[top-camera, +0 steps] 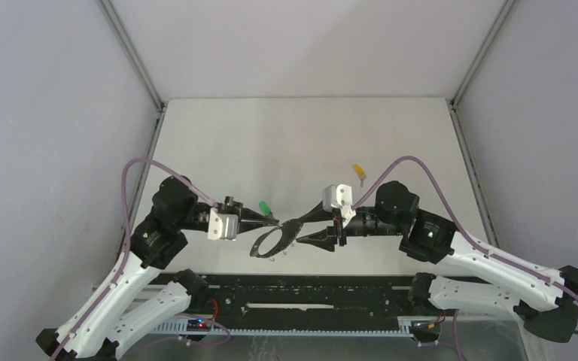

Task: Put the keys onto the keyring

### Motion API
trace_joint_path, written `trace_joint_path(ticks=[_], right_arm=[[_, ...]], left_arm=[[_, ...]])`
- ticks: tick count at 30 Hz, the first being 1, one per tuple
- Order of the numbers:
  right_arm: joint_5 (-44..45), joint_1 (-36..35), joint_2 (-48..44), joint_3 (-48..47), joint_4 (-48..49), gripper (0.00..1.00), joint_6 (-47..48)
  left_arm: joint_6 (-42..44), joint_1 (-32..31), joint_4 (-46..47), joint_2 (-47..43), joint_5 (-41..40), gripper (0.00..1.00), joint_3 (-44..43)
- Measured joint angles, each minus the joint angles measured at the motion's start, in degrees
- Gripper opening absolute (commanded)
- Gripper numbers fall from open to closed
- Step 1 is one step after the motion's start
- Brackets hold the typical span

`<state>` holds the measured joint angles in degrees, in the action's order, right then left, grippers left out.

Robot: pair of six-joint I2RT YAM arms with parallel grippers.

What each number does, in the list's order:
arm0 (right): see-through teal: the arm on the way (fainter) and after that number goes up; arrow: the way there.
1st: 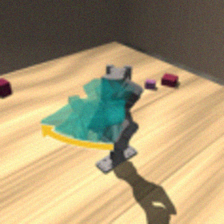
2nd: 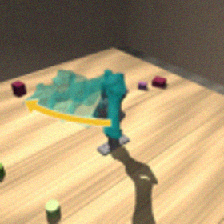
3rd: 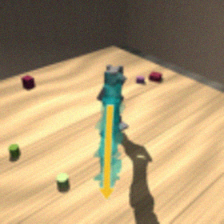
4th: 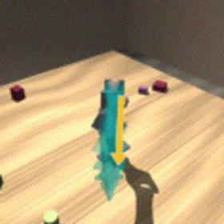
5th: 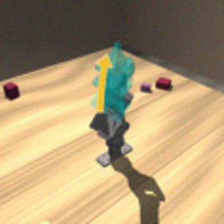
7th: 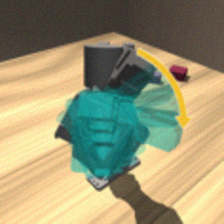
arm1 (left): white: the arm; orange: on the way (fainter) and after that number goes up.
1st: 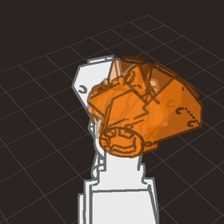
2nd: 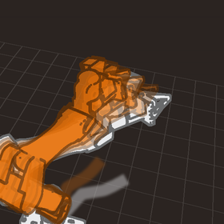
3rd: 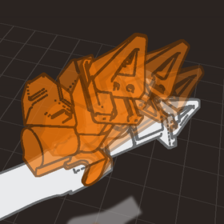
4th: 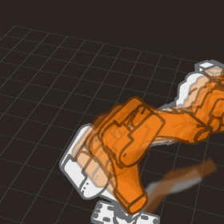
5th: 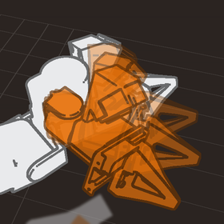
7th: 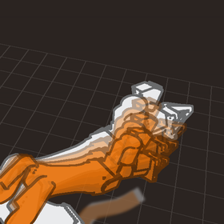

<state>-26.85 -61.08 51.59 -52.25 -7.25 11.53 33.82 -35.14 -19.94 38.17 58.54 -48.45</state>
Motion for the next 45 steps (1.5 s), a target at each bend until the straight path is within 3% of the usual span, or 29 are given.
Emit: trace_joint_path(ticks=[8,16,31,45], right_arm=[[0.02,-0.74,-4.66,0.0,0.22,0.52,-0.13],[1.36,-0.96,-7.02,-0.28,1.9,0.51,-0.17],[6.49,-0.87,10.34,-14.84,-13.49,0.4,1.9],[6.23,-0.85,15.04,-14.88,-15.3,0.32,3.63]], left_arm=[[-15.67,0.0,12.24,0.15,3.39,0.0,0.0],[-18.71,0.0,14.16,1.27,3.21,0.0,0.0],[5.29,-2.97,-16.17,8.81,-14.97,0.0,-6.23],[11.56,-5.86,-25.44,9.38,-21.14,0.0,-10.84]])
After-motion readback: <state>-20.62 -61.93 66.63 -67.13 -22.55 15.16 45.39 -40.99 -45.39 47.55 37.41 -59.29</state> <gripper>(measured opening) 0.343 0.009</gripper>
